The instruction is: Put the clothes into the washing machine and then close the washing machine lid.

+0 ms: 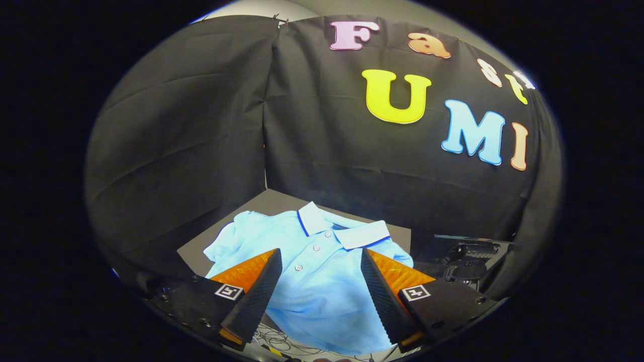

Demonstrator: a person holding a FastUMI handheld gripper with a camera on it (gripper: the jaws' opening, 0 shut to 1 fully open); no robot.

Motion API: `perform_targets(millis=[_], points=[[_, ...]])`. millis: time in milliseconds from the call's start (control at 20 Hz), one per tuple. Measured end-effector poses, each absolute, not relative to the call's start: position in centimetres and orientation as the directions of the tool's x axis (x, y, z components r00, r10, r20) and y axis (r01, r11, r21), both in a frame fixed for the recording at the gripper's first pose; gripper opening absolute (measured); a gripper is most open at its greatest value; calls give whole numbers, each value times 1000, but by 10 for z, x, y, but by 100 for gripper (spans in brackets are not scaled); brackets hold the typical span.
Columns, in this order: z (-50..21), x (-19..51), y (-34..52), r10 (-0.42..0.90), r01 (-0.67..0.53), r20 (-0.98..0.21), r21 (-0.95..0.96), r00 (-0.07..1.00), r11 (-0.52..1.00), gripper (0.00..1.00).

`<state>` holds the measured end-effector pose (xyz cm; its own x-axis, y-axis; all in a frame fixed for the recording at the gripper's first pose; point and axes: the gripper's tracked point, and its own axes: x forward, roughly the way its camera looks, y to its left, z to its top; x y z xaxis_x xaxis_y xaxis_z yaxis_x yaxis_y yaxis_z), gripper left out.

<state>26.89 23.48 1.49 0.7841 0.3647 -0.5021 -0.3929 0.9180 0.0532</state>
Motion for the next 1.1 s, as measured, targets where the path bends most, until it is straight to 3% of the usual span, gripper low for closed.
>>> perform_targets(millis=[650,1100], points=[[-58,290,265,318,-380,-599,25,735,925,99],[-65,294,270,383,-413,-587,89,713,906,99]])
